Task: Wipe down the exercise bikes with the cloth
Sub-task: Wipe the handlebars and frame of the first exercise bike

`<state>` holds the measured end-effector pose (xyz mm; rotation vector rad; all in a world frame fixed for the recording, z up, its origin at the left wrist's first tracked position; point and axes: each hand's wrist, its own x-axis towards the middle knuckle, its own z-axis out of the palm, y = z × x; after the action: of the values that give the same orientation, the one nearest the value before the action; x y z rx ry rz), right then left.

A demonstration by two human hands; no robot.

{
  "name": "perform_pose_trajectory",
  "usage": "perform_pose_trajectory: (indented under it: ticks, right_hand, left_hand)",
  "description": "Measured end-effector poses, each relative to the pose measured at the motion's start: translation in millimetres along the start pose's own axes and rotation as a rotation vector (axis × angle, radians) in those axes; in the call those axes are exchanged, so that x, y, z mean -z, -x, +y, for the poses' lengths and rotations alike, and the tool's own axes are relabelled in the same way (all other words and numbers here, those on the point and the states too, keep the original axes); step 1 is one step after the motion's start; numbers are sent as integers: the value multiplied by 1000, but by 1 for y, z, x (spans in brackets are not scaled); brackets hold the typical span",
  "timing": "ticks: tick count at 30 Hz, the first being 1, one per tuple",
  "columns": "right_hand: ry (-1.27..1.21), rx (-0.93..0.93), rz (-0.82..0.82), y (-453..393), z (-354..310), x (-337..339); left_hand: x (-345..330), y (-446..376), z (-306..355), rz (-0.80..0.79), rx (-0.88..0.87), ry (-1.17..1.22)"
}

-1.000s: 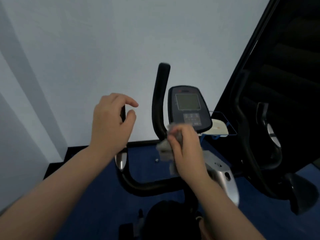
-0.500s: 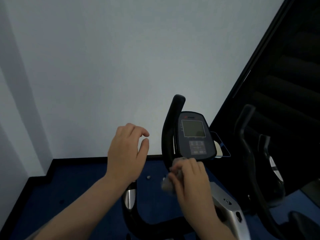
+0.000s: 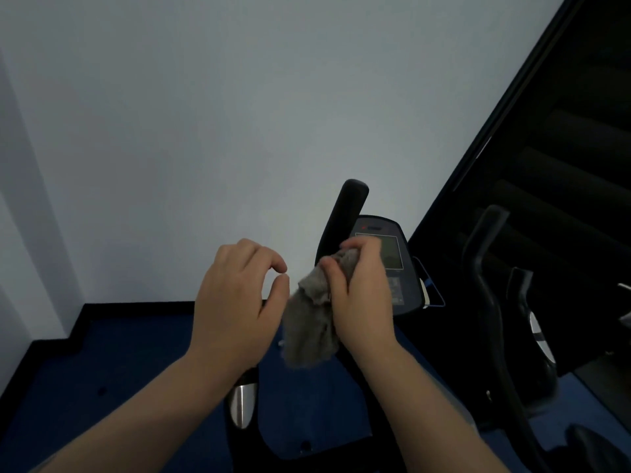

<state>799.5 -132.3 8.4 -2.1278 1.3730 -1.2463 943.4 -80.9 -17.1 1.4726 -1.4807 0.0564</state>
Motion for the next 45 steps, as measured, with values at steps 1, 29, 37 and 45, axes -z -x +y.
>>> perform_pose_trajectory:
  ticks: [1, 29, 37, 45]
  right_hand:
    - [-49, -9, 33, 0, 0, -2]
    - [228, 266, -18, -1, -3, 12]
    - [184, 402, 23, -79, -43, 41]
    - [-178, 204, 108, -75, -13, 55]
  left_hand:
    - [0, 0, 0, 2, 3, -1]
    - [3, 1, -3, -29, -16, 19]
    - [3, 1, 2, -12, -15, -55]
    - [2, -1, 5, 5, -1, -91]
